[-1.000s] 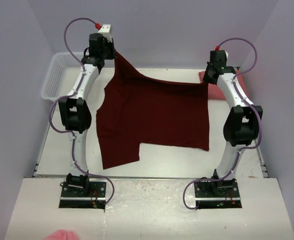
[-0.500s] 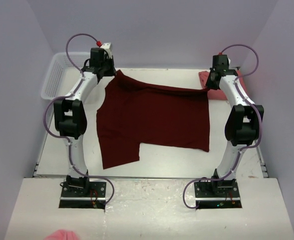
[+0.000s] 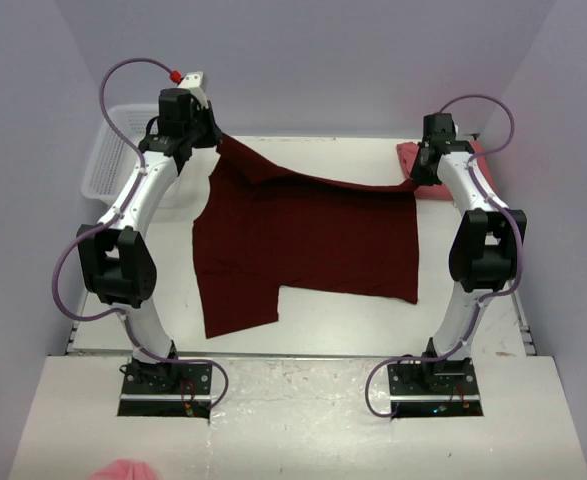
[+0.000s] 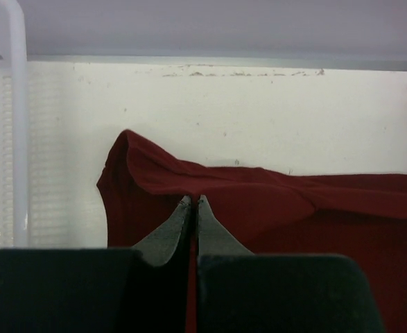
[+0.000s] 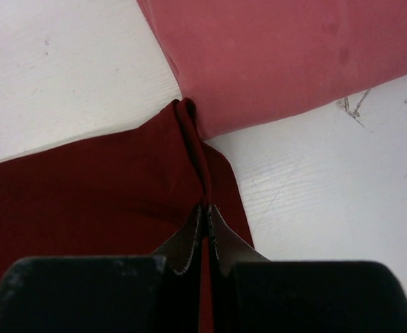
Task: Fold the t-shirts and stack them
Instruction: Fold the flattened tshirt in 1/3 of the way
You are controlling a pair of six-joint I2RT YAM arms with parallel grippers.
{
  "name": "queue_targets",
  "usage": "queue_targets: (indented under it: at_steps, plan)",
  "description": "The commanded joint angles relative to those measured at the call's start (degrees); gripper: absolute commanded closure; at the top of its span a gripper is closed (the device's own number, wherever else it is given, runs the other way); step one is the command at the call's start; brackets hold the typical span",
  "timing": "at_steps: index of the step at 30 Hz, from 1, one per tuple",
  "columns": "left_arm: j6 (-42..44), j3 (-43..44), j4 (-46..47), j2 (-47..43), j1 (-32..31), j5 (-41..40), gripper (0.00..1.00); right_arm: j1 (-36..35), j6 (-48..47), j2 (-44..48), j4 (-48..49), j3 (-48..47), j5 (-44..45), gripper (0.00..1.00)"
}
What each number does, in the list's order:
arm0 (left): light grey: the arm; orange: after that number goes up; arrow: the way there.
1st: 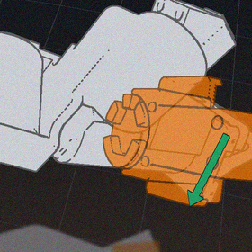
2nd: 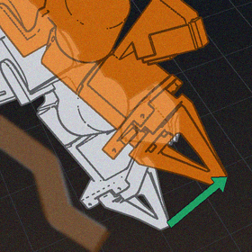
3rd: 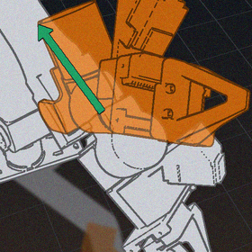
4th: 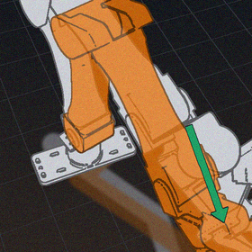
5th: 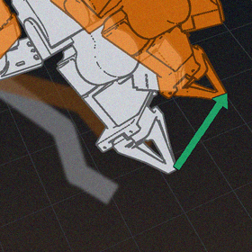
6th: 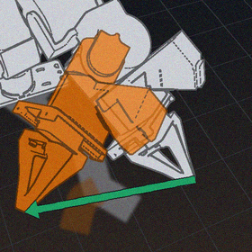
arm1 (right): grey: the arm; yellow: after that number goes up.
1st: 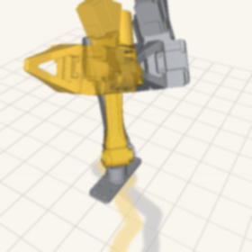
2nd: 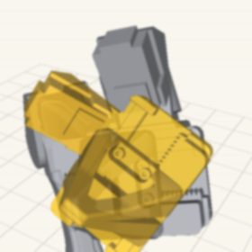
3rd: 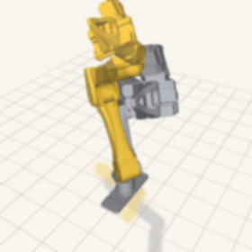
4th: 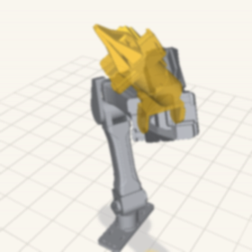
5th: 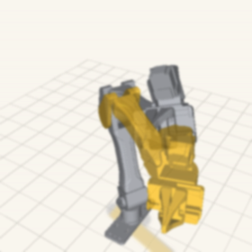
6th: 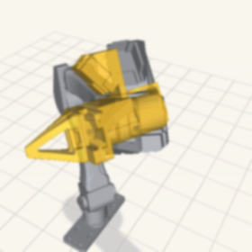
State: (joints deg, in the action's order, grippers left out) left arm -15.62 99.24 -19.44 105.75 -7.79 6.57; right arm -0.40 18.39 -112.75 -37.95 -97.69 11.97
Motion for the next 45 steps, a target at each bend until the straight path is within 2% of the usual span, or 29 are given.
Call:
queue_targets:
  at_steps: [1, 12, 19, 31, 36, 41, 45]
  plan:
    - [-2.57, -4.04, -1.65, -1.95, 0.15, -0.76, 1.00, 0.14, 0.07, 2.18, -1.50, -0.40, 0.25, 1.00]
    - [-5.47, -18.37, -2.36, -8.46, -0.64, -4.28, 1.00, 0.14, 2.00, 1.04, -3.26, 2.06, -2.21, 1.00]
    - [-6.18, -21.63, -2.53, -9.87, -2.05, -5.95, 1.00, -0.12, 2.79, 0.43, -3.53, 4.17, -2.13, 1.00]
    - [-5.92, -15.57, -2.36, -8.37, -2.14, -2.62, 1.00, -0.21, 2.09, -1.51, -4.85, -0.21, -1.59, 1.00]
    - [-5.65, -8.90, -4.02, -5.22, -2.14, -0.33, 1.00, -0.12, 2.09, -2.21, -4.94, -1.45, -2.04, 1.00]
    - [-6.27, -4.59, -4.55, -3.80, -2.14, 6.51, 1.00, -0.12, 1.73, -3.44, -5.20, -2.42, -1.60, 1.00]
    - [-6.88, -7.12, -4.20, -5.11, -2.23, 11.01, 1.00, -0.12, 1.73, -3.44, -5.11, -2.42, -1.86, 1.00]
